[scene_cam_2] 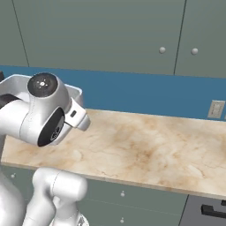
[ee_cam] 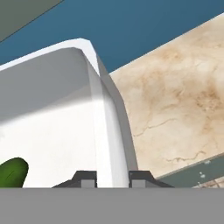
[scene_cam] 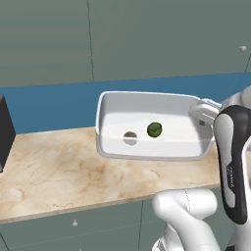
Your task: Take the avocado and garlic out of the freezer and place them in the tupperware container on the counter. Then put the tupperware containing the vegetables back in the freezer.
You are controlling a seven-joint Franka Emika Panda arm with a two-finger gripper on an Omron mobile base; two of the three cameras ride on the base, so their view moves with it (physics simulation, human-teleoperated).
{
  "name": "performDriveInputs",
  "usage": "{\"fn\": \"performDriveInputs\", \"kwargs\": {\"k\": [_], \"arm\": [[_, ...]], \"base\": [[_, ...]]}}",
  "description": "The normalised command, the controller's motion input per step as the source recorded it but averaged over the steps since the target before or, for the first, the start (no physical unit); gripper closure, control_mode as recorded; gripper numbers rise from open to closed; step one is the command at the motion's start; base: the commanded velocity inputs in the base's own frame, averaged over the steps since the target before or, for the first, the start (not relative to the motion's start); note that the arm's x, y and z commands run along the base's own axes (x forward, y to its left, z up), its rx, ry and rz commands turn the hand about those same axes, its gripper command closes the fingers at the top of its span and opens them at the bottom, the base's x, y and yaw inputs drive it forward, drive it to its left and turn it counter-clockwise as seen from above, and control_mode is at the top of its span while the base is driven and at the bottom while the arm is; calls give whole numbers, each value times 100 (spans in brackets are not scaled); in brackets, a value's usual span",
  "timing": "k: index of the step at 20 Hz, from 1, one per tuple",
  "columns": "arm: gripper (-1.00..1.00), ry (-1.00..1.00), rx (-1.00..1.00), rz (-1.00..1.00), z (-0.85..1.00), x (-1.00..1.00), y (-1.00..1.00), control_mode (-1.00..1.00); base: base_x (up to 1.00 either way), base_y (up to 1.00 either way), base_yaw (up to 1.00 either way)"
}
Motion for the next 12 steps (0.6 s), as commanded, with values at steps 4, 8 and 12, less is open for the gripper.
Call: {"fn": "performDriveInputs", "kwargs": {"k": [4, 8, 12], "arm": [[100, 0, 0, 0, 10, -40, 10, -100], [100, 0, 0, 0, 0, -28, 1, -100], [100, 0, 0, 0, 0, -16, 1, 100]], "base": [[0, 0, 0], [0, 0, 0], [-64, 21, 0]]}}
